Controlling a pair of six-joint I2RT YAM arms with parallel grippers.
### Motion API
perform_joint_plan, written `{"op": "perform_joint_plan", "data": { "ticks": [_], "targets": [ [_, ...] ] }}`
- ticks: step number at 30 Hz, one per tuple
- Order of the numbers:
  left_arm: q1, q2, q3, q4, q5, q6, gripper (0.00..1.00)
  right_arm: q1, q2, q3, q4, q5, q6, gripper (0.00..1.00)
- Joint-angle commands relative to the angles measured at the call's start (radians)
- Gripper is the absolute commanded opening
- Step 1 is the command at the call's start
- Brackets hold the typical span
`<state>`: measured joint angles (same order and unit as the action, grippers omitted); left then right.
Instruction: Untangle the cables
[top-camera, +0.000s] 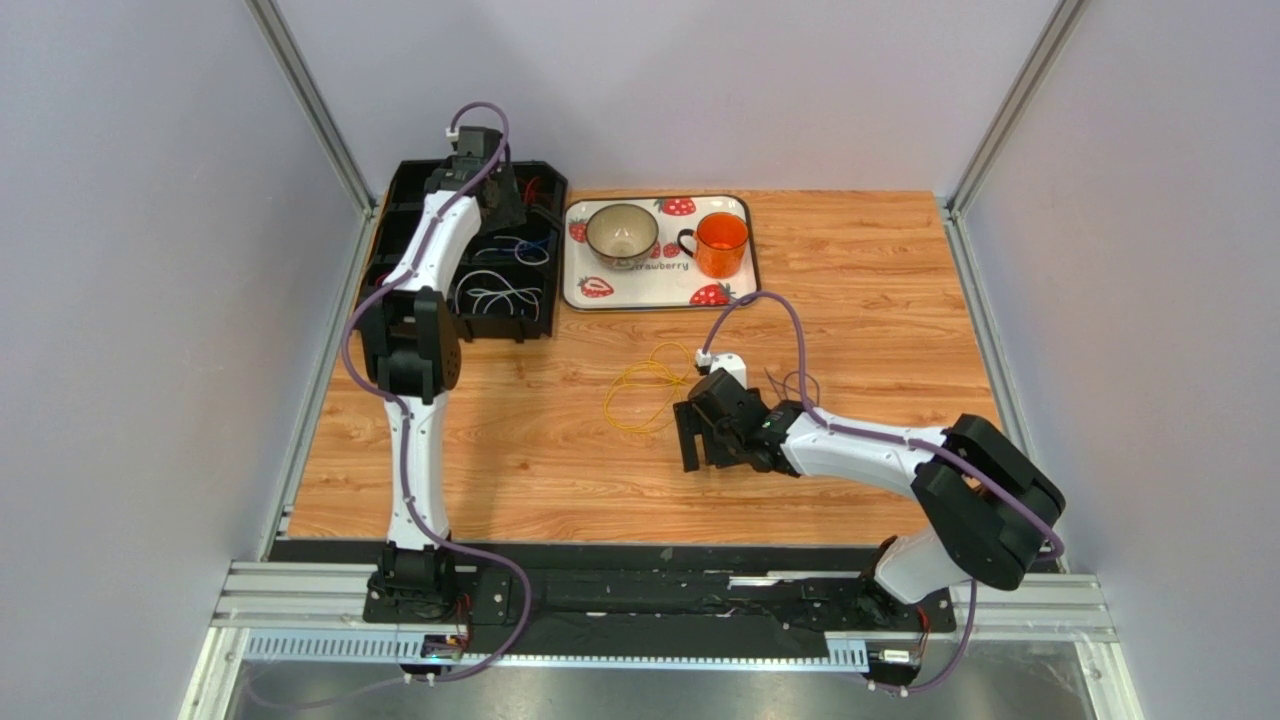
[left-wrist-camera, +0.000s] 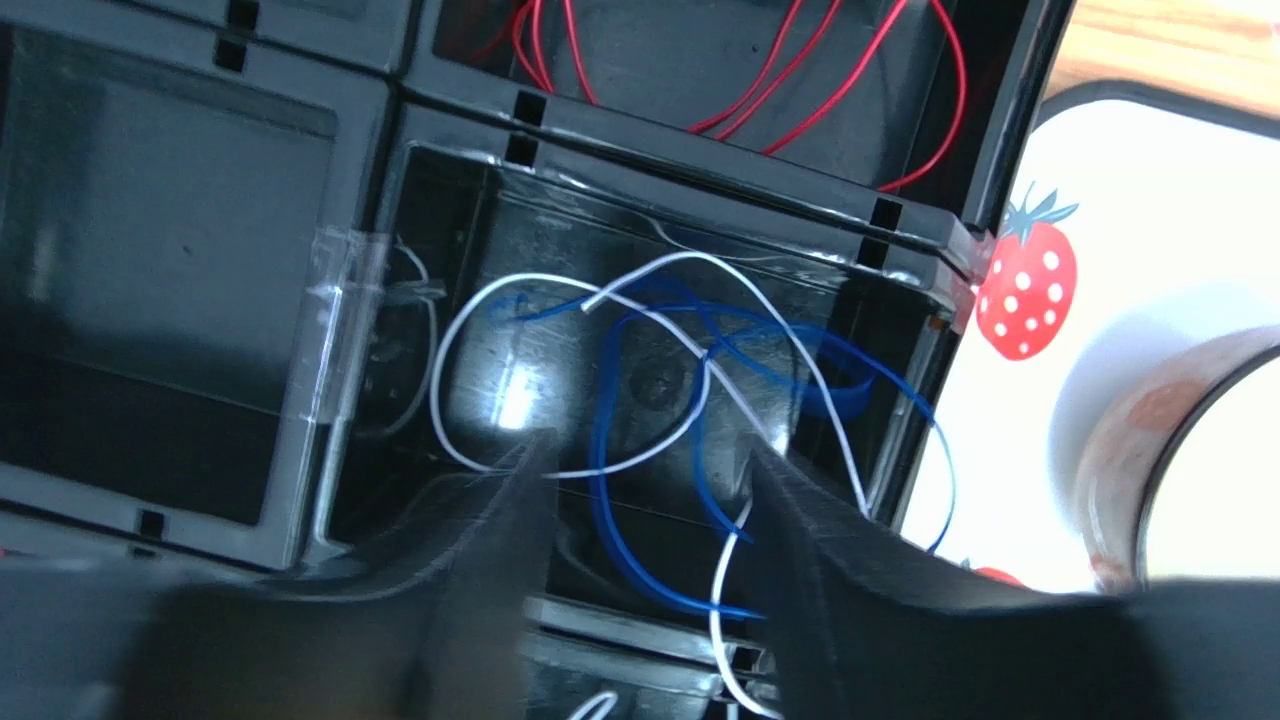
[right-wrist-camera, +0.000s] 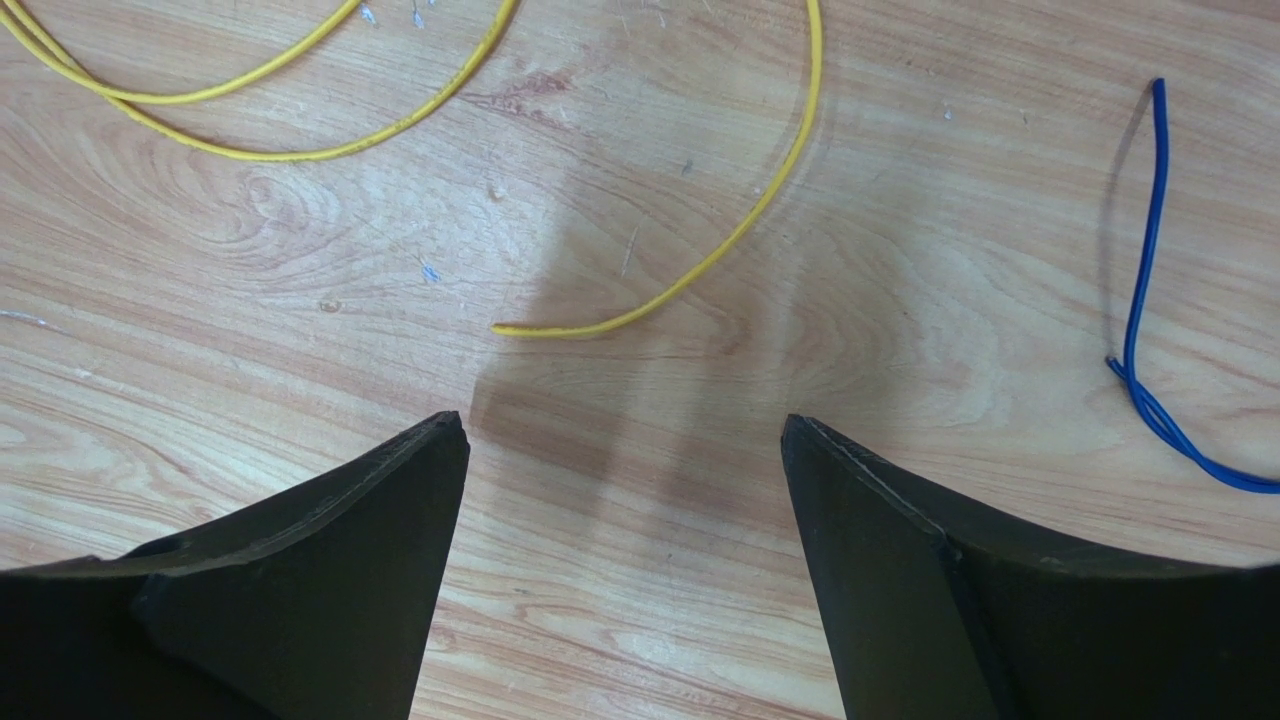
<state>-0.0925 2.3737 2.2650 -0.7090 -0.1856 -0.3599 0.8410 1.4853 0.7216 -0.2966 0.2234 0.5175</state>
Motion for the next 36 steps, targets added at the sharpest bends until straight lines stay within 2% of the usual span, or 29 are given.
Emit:
{"op": "perform_joint_plan", "data": {
  "ticks": [1,3,7,10,16,17,23,26,27,30,34,36],
  "targets": [
    [0.005,-0.108,0.002,0.023,0.020,-0.010,0.73,-0.005,0.053,-0.021,-0.007,-0.078,0.013,0.84],
    [-0.003,-0.164,-0.021,0.039,0.003,0.018,0.77,-0.006,0.052,-0.021,-0.007,-0.078,0.012,0.84],
    [-0.030,-0.238,-0.013,-0.001,-0.058,0.041,0.78,-0.006,0.049,-0.024,-0.001,-0.075,0.012,0.84],
    [-0.068,-0.326,-0.068,-0.029,-0.066,0.033,0.77,-0.006,0.035,-0.033,0.007,-0.067,0.016,0.84],
    [-0.200,-0.560,-0.381,0.008,-0.039,0.013,0.75,-0.006,-0.086,-0.116,0.050,-0.036,0.038,0.83],
    [-0.217,-0.623,-0.475,0.034,-0.026,0.010,0.74,-0.005,-0.120,-0.125,0.054,-0.033,0.041,0.83],
    [-0.358,-0.804,-0.787,0.080,0.031,-0.051,0.71,-0.005,-0.157,-0.139,0.036,0.002,0.065,0.83],
    [-0.427,-0.864,-0.907,0.100,0.144,-0.099,0.68,-0.005,-0.175,-0.066,-0.086,0.046,0.088,0.82],
    [-0.475,-0.878,-0.935,0.100,0.167,-0.108,0.68,-0.005,-0.198,-0.030,-0.137,0.095,0.102,0.85],
    [-0.567,-0.947,-1.045,0.097,0.176,-0.145,0.67,-0.020,-0.261,0.102,-0.346,0.154,0.122,0.88],
    [-0.631,-1.079,-1.202,0.062,0.178,-0.206,0.66,-0.083,-0.306,0.188,-0.401,0.189,0.096,0.90],
    [-0.648,-1.125,-1.226,0.022,0.219,-0.218,0.65,-0.126,-0.292,0.209,-0.409,0.179,0.070,0.90]
  ]
}}
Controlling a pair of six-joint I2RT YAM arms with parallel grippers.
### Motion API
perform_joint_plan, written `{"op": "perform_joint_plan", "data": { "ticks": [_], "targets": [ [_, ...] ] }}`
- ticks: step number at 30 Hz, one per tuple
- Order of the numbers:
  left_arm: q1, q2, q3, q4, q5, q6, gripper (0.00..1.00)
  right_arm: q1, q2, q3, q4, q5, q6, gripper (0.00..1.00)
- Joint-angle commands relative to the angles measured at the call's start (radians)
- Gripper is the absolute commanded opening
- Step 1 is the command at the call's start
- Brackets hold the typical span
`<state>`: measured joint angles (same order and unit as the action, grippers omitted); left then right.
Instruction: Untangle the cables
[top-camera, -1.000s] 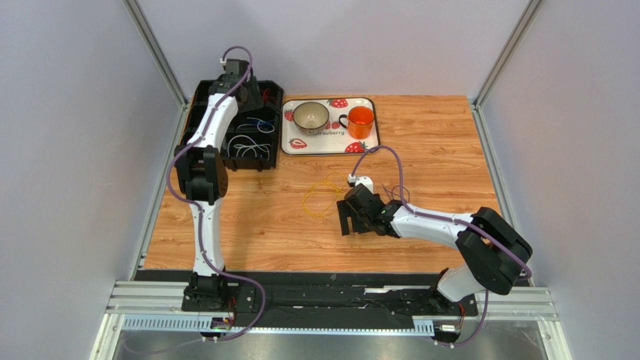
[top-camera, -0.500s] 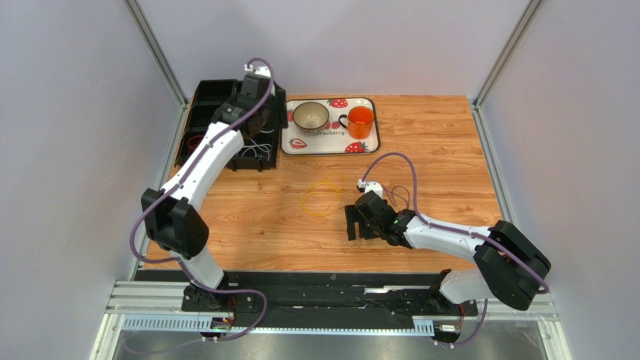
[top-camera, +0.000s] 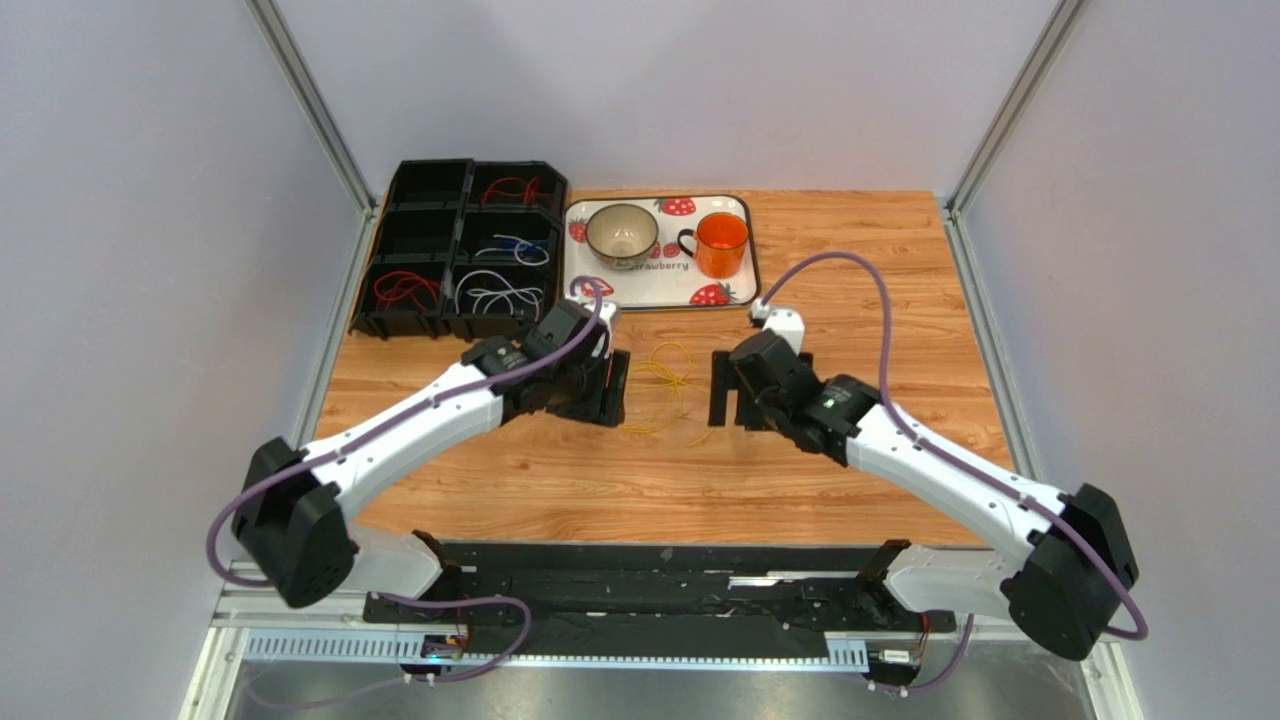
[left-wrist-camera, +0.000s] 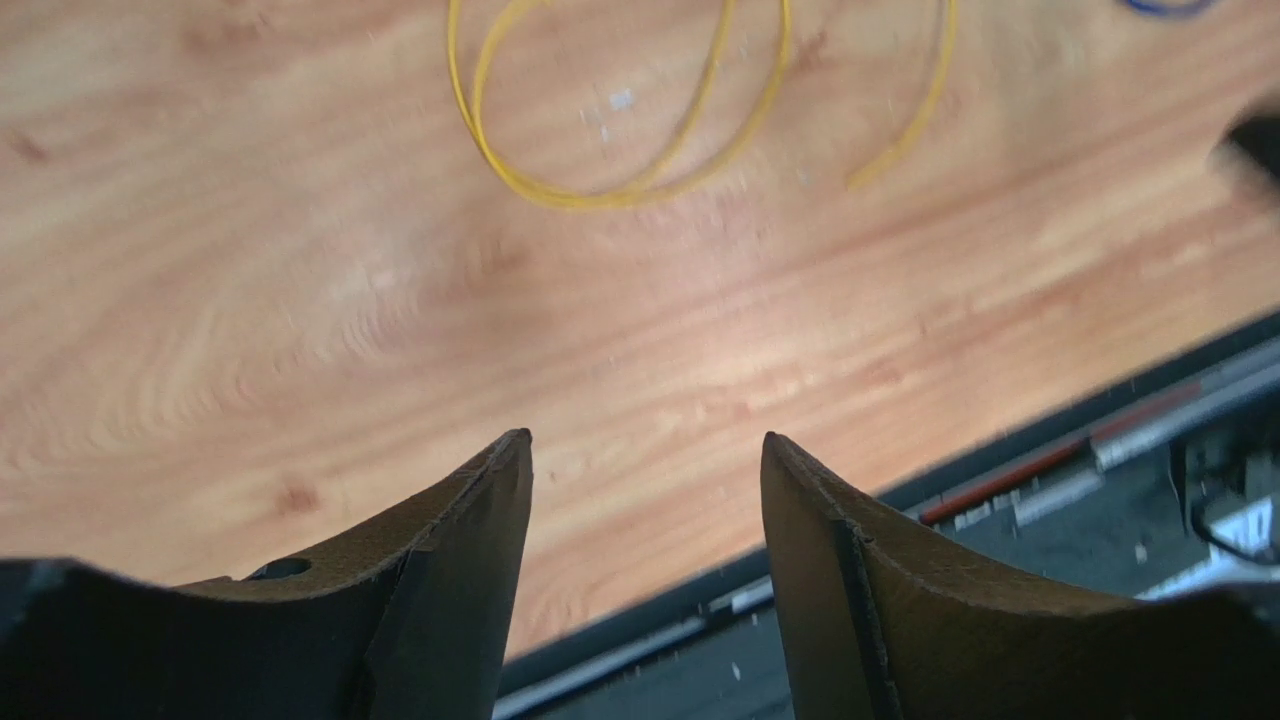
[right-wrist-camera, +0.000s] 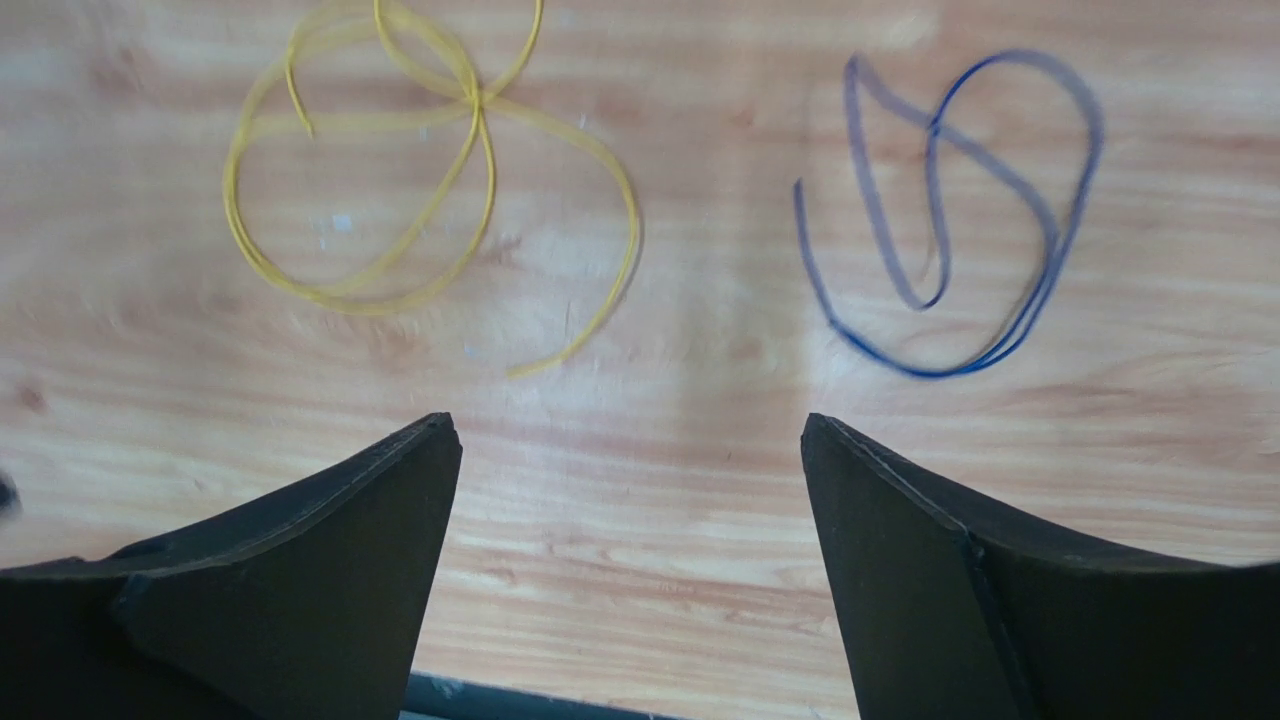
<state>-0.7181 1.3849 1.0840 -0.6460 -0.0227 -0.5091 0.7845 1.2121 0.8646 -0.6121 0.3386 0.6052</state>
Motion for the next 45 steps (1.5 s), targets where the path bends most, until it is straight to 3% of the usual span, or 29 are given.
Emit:
{"op": "perform_joint_plan", "data": {
  "ticks": [1,5,9,11,13,16,17,22,26,30,35,39,45],
  "targets": [
    [-0.027,-0.186,-0.056,-0.094,0.063,-0.068,0.65,-0.115,0.007,0.074,-0.098,0.054,-0.022,0.90],
    [-0.037,-0.332,-0.059,-0.243,0.024,-0.025,0.65,-0.205,0.096,0.111,-0.098,0.008,-0.045,0.90],
    [-0.037,-0.454,-0.062,-0.378,-0.109,0.012,0.65,-0.252,0.190,0.145,-0.074,-0.015,-0.065,0.89],
    [-0.037,-0.515,-0.081,-0.379,-0.125,-0.012,0.67,-0.278,0.222,0.162,-0.063,-0.027,-0.067,0.87],
    [-0.037,-0.578,-0.129,-0.319,-0.051,0.000,0.66,-0.294,0.268,0.181,-0.051,-0.047,-0.070,0.85],
    [-0.037,-0.628,-0.167,-0.311,-0.071,-0.029,0.66,-0.295,0.322,0.212,-0.048,-0.050,-0.076,0.72],
    [-0.037,-0.639,-0.164,-0.314,-0.083,-0.029,0.66,-0.298,0.329,0.218,-0.049,-0.052,-0.081,0.58],
    [-0.037,-0.688,-0.174,-0.299,-0.092,-0.028,0.66,-0.297,0.408,0.237,-0.043,-0.046,-0.087,0.30],
    [-0.037,-0.702,-0.177,-0.299,-0.109,-0.031,0.66,-0.295,0.426,0.237,-0.041,-0.050,-0.085,0.00],
    [-0.037,-0.707,-0.180,-0.290,-0.126,-0.026,0.66,-0.236,0.385,0.270,-0.054,-0.036,-0.123,0.00],
    [-0.037,-0.702,-0.171,-0.293,-0.146,-0.022,0.66,-0.076,0.313,0.393,-0.120,-0.082,-0.214,0.00],
    [-0.037,-0.754,-0.157,-0.287,-0.143,-0.009,0.65,0.021,0.169,0.458,-0.117,-0.279,-0.292,0.00],
    [-0.037,-0.995,-0.188,-0.184,-0.114,0.047,0.65,0.025,0.017,0.389,-0.032,-0.648,-0.331,0.00]
  ]
}}
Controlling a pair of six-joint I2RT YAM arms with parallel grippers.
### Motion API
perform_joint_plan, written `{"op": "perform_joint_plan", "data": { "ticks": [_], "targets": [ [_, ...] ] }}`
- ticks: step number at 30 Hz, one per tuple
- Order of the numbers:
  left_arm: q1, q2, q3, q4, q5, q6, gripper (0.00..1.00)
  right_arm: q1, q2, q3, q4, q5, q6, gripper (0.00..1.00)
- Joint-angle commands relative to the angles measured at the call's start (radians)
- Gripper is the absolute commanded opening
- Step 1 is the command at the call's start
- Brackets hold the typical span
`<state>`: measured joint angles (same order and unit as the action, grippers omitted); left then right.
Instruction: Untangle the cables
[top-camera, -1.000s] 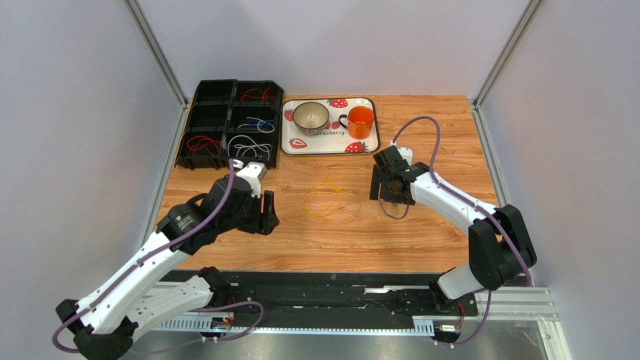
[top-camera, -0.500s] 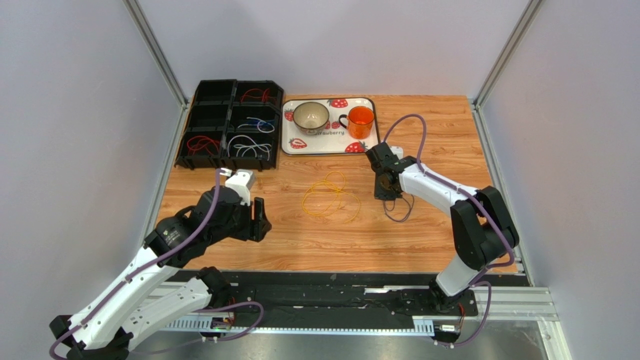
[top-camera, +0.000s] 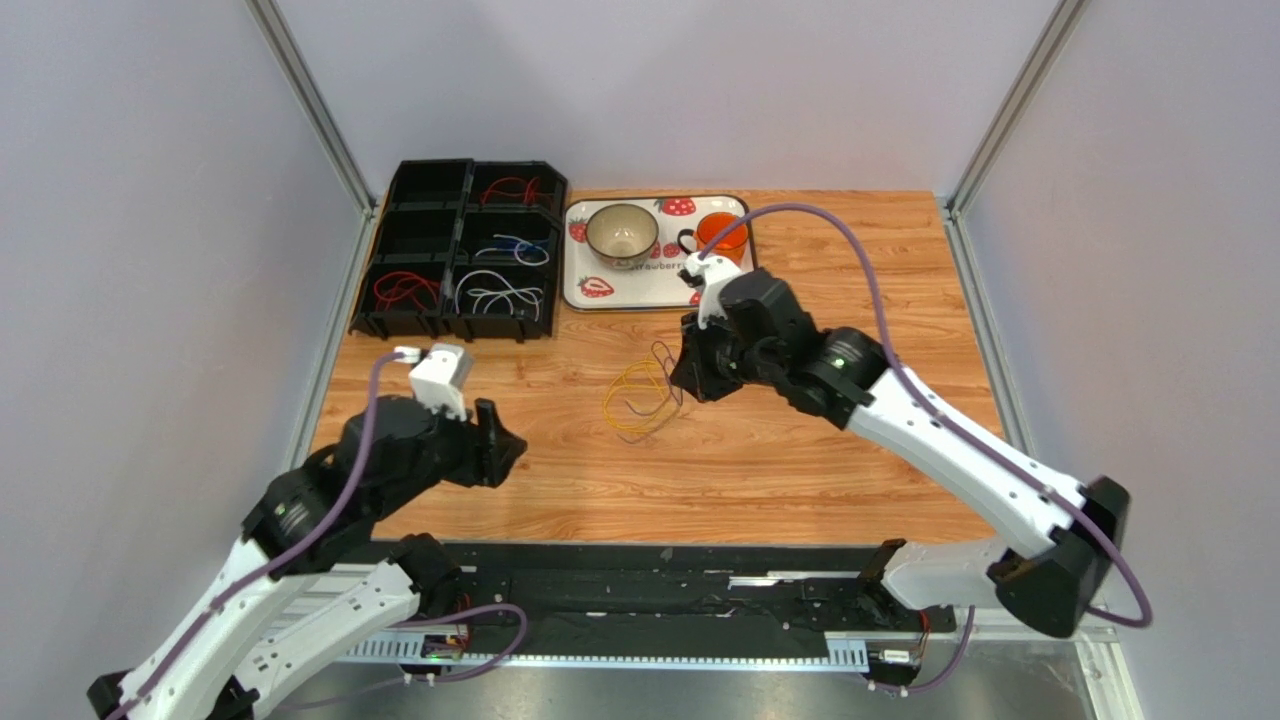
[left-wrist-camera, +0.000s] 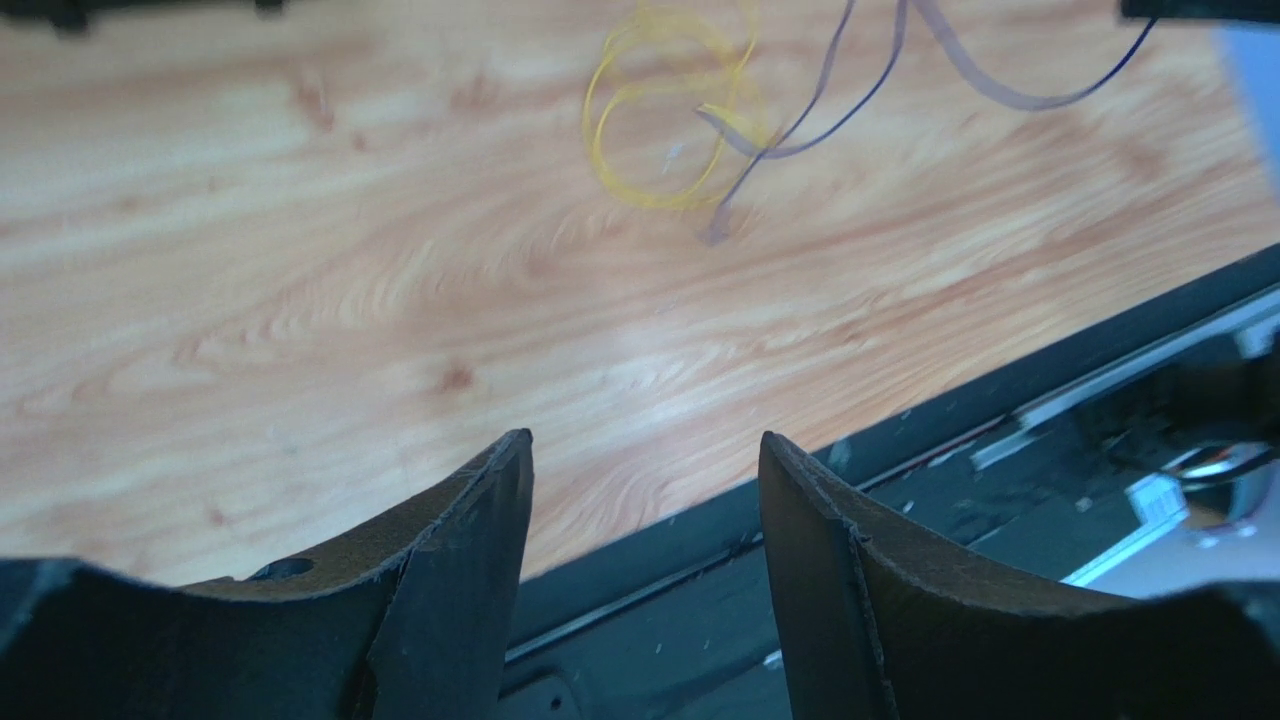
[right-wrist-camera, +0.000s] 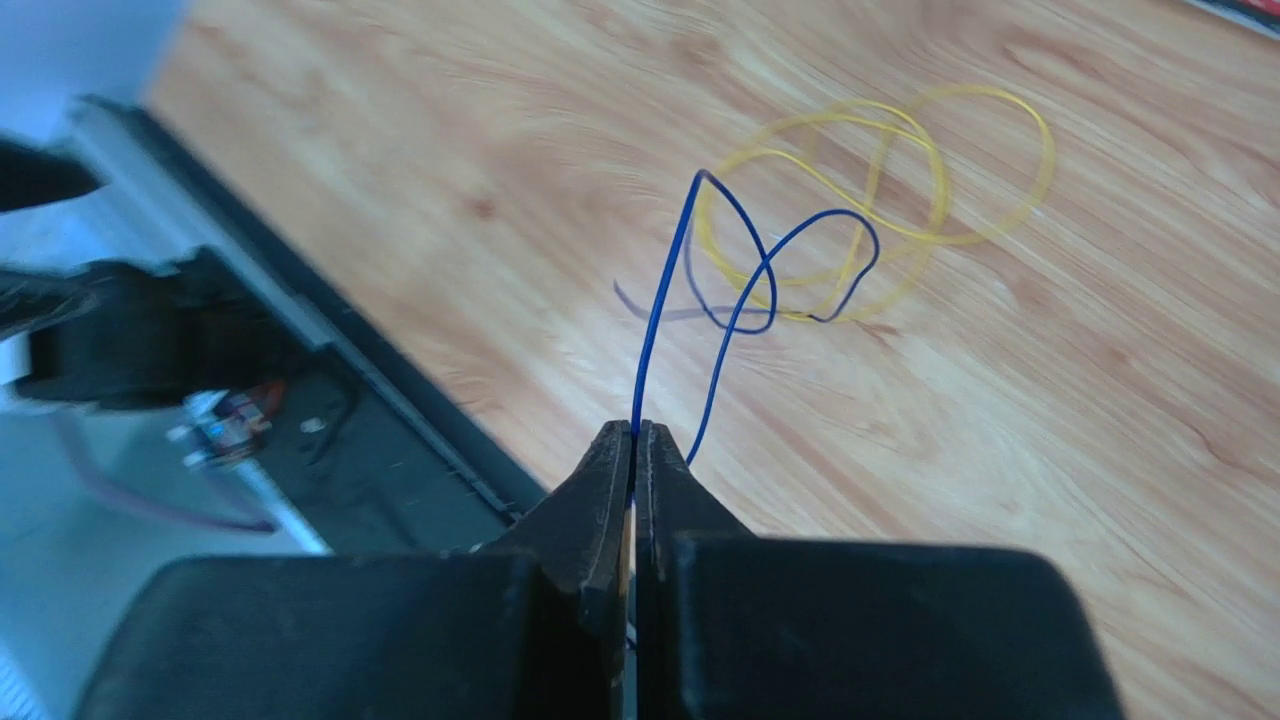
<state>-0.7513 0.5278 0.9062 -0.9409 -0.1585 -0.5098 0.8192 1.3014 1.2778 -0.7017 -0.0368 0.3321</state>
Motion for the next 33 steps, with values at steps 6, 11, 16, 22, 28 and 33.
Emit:
{"op": "perform_joint_plan", "data": {
  "ticks": [6,11,16,22,28,33],
  "targets": [
    [-0.003,-0.270,-0.167,0.422,0.286,0.171,0.65,0.000,-0.110,-0.049,0.084,-0.526,-0.080,0.00],
    [-0.003,-0.155,-0.135,0.487,0.388,0.227,0.62,0.023,-0.090,-0.044,0.080,-0.649,-0.110,0.00],
    [-0.003,-0.022,-0.073,0.533,0.428,0.293,0.61,0.049,-0.059,-0.028,0.053,-0.663,-0.131,0.00],
    [-0.003,0.089,-0.035,0.579,0.508,0.349,0.58,0.077,-0.044,-0.023,0.053,-0.670,-0.142,0.00],
    [-0.003,0.141,-0.003,0.567,0.623,0.398,0.62,0.084,-0.045,-0.018,0.051,-0.673,-0.146,0.00],
    [-0.003,0.173,0.020,0.521,0.705,0.441,0.63,0.087,-0.051,-0.018,0.050,-0.675,-0.153,0.00]
  ]
}}
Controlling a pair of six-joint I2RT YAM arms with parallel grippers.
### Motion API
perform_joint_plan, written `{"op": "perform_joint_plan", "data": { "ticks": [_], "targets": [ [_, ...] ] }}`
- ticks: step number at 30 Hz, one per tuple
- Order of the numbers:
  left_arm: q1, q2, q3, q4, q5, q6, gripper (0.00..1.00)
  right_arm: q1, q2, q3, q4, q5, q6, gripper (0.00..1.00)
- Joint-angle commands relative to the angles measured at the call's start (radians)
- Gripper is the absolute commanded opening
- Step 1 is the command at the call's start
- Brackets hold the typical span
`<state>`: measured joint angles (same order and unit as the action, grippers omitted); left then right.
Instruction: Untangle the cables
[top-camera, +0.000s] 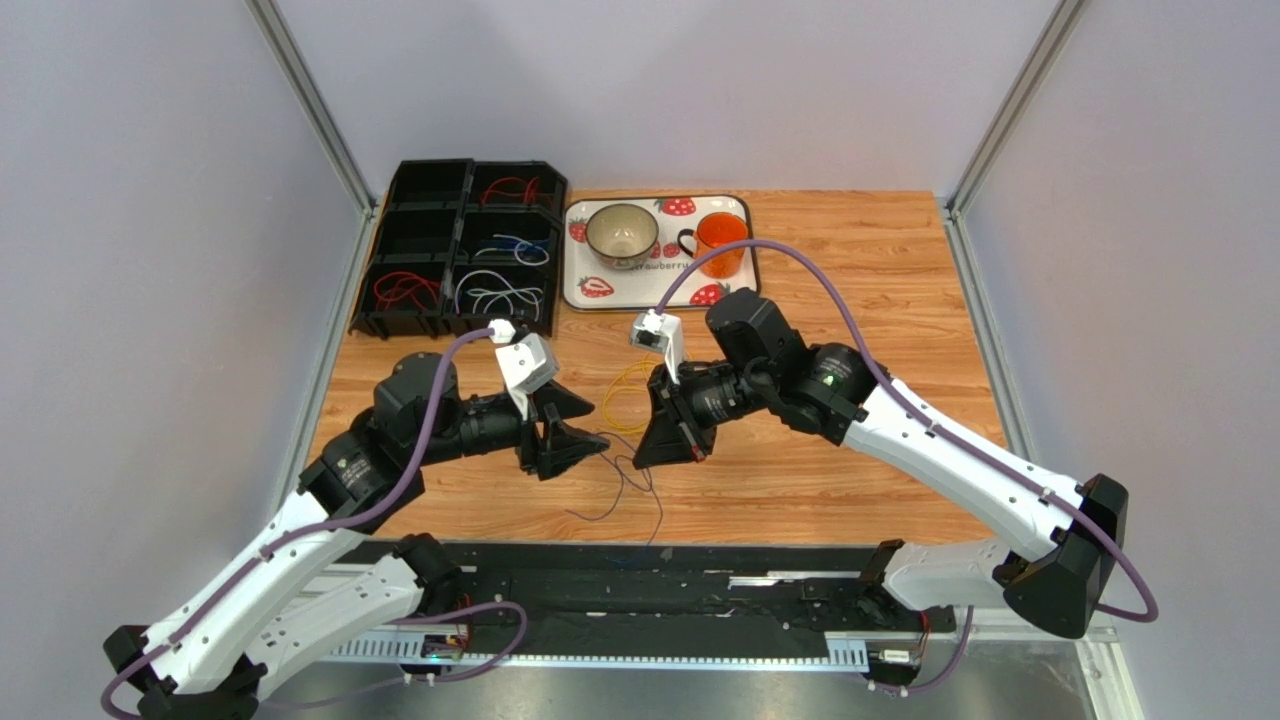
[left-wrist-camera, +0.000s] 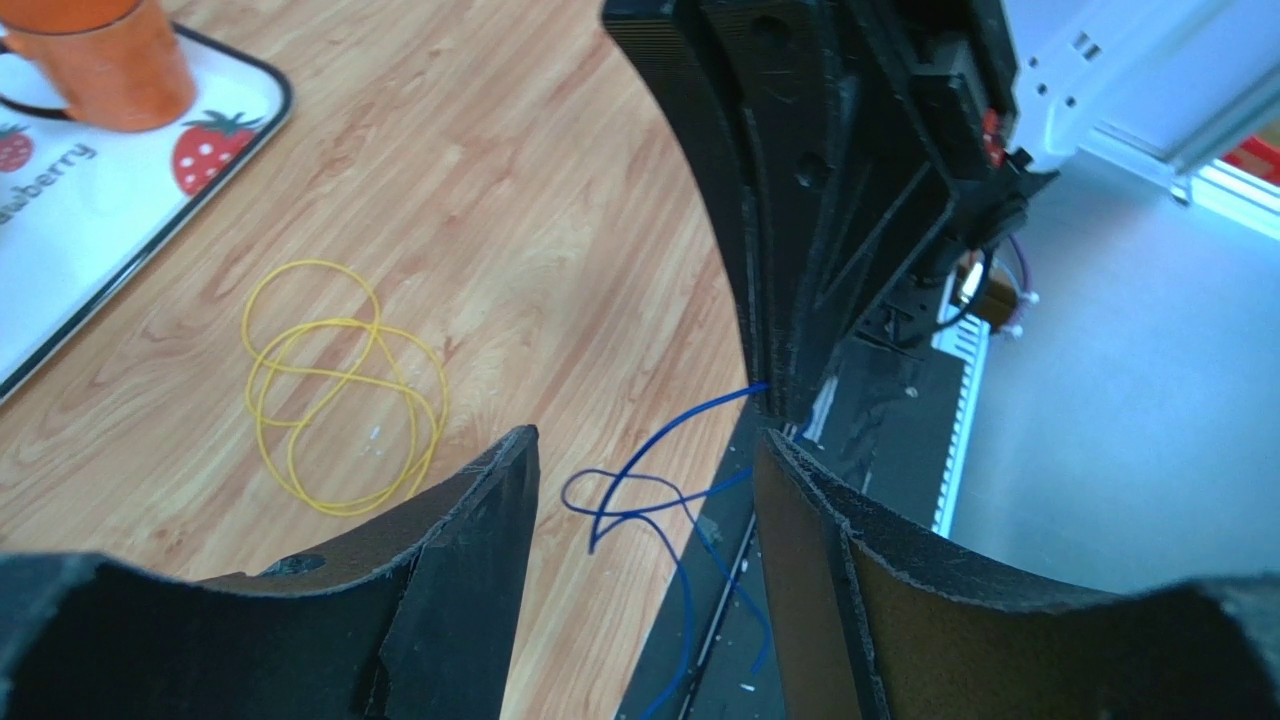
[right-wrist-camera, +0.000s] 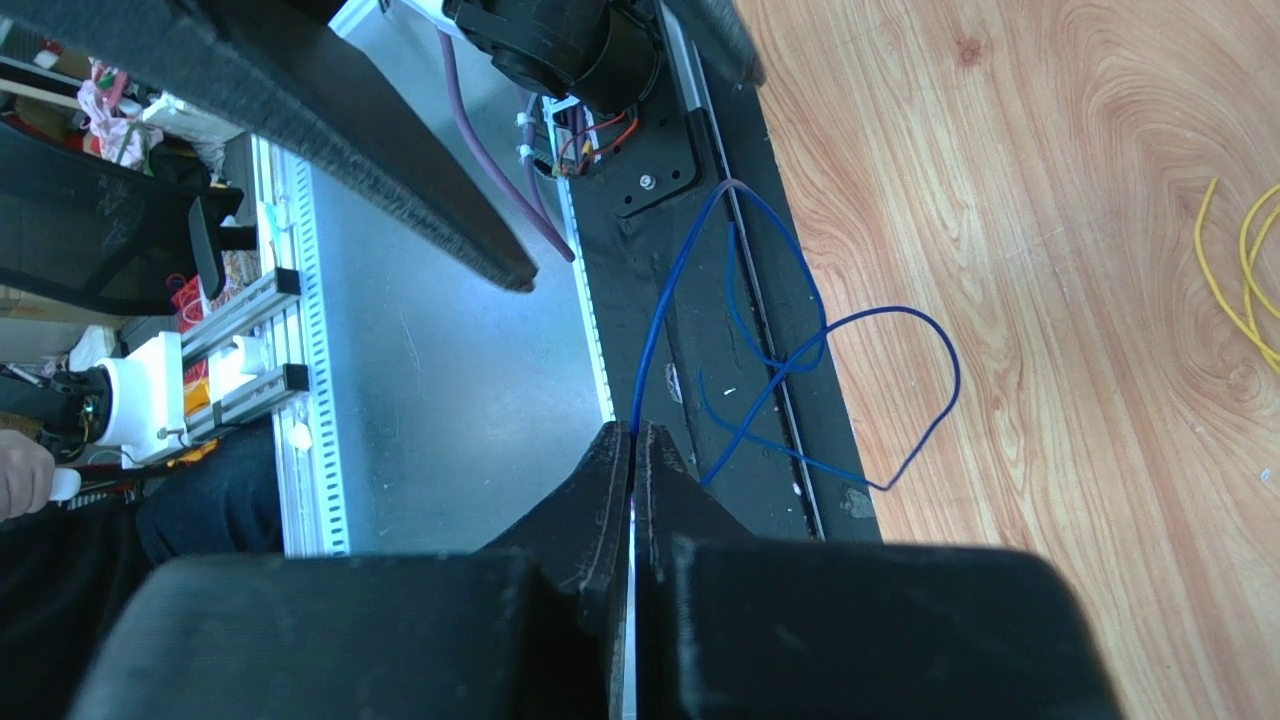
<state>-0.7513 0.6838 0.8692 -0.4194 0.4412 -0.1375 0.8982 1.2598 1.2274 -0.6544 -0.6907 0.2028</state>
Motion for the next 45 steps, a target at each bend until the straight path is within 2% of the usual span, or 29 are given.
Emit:
{"op": "perform_joint_plan", "data": {
  "ticks": [1,7,9,18,22,25,27,32,36,42,45],
  "targets": [
    [-0.003,0.020,0.060,-0.007,0.116,0.072,0.63,0.010,-0.011,0.034,0.002,-0.023,-0.023,0.00],
    [-0.003,0.023,0.044,-0.009,0.102,0.073,0.54,0.015,-0.016,0.035,0.002,-0.035,-0.022,0.00],
    [-0.003,0.034,0.042,-0.010,0.106,0.078,0.48,0.019,-0.019,0.038,0.001,-0.036,-0.023,0.00],
    [-0.003,0.092,0.057,-0.030,0.194,0.113,0.46,0.038,-0.026,0.044,-0.001,-0.036,-0.028,0.00],
    [-0.005,0.089,0.044,-0.033,0.211,0.111,0.38,0.038,-0.037,0.044,-0.004,-0.032,-0.031,0.00],
    [-0.003,0.079,0.031,-0.035,0.220,0.102,0.28,0.038,-0.042,0.041,-0.002,-0.029,-0.031,0.00],
    [-0.003,0.069,0.028,-0.033,0.232,0.095,0.29,0.038,-0.048,0.035,0.001,-0.026,-0.031,0.00],
    [-0.002,0.053,0.028,-0.027,0.258,0.078,0.40,0.039,-0.054,0.030,0.006,-0.017,-0.029,0.00],
    [-0.005,0.059,0.028,-0.025,0.271,0.070,0.42,0.039,-0.059,0.030,0.016,-0.012,-0.026,0.00],
    [-0.014,0.074,0.016,-0.002,0.280,0.062,0.35,0.038,-0.062,0.032,0.029,-0.015,-0.020,0.00],
    [-0.019,0.091,0.019,0.002,0.280,0.061,0.21,0.038,-0.065,0.030,0.030,-0.012,-0.019,0.00]
  ]
}}
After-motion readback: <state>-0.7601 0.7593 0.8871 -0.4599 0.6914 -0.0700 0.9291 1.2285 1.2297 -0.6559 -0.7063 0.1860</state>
